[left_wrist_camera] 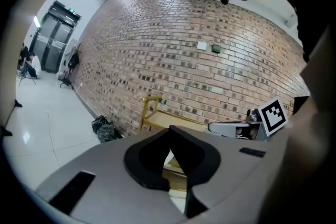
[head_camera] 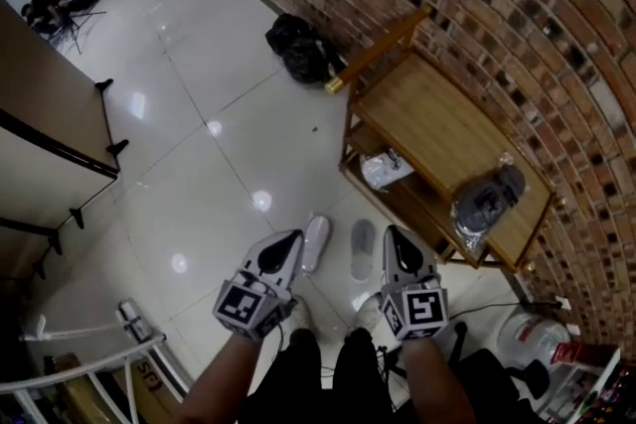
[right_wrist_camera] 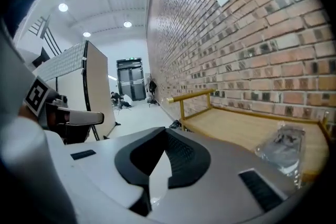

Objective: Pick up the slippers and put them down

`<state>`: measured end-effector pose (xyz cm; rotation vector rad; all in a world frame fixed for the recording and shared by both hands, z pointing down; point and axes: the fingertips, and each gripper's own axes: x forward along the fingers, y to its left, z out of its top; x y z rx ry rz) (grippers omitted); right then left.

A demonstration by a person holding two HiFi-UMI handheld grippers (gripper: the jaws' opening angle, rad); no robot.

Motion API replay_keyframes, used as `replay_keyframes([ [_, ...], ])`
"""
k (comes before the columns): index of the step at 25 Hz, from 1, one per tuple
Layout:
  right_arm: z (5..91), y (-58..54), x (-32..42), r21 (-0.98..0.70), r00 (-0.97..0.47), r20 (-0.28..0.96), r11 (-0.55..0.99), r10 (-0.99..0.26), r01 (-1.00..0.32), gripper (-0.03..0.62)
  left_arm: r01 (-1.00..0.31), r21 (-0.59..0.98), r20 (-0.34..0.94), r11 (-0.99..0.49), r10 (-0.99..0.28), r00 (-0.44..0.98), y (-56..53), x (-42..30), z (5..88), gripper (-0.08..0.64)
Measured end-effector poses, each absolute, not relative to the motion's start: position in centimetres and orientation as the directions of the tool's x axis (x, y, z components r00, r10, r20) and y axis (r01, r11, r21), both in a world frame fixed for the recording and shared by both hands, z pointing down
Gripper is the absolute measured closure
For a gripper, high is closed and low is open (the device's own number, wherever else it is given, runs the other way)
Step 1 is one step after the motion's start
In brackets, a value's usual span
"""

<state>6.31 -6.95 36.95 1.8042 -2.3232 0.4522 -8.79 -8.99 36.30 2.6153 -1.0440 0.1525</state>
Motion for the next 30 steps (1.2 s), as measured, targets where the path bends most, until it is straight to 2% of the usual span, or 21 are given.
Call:
replay_keyframes([
  [6, 29.1, -6.3, 3.4, -0.13, -0.3, 0.232, 0.276, -0.925, -0.952, 0.588, -0.712, 0.226, 0.162, -0.665, -0.695, 0.7, -7.7, -10.5, 28.3, 0.56],
  [12, 23.6, -3.4, 2.9, -0.133, -0.324, 0.221, 0.301, -0.92, -0.944, 0.588, -0.743, 0.167, 0.088, -0.649, -0.74, 0.666, -7.1, -12.0, 21.4, 0.56],
  [17, 18.0, -2.9, 1.9, -0.081, -0.355, 0.126, 0.347, -0.926, -0.934, 0.588, -0.749, 0.12, -0.002, -0.651, -0.755, 0.656, -7.1, -12.9, 15.9, 0.56],
  [21, 14.6, -2.6, 2.1, -0.035, -0.381, 0.056, 0.38, -0.923, -0.924, 0.586, -0.757, 0.118, -0.041, -0.643, -0.765, 0.643, -6.8, -13.6, 13.3, 0.56],
  [26, 13.2, -1.5, 2.1, -0.035, -0.417, 0.05, 0.415, -0.908, -0.909, 0.586, -0.774, 0.116, -0.055, -0.623, -0.782, 0.621, -6.1, -15.5, 11.5, 0.56],
  [30, 11.1, -1.9, 3.8, -0.048, -0.371, -0.01, 0.371, -0.929, -0.928, 0.588, -0.775, 0.115, -0.095, -0.622, -0.783, 0.614, -7.0, -16.1, 10.3, 0.56],
])
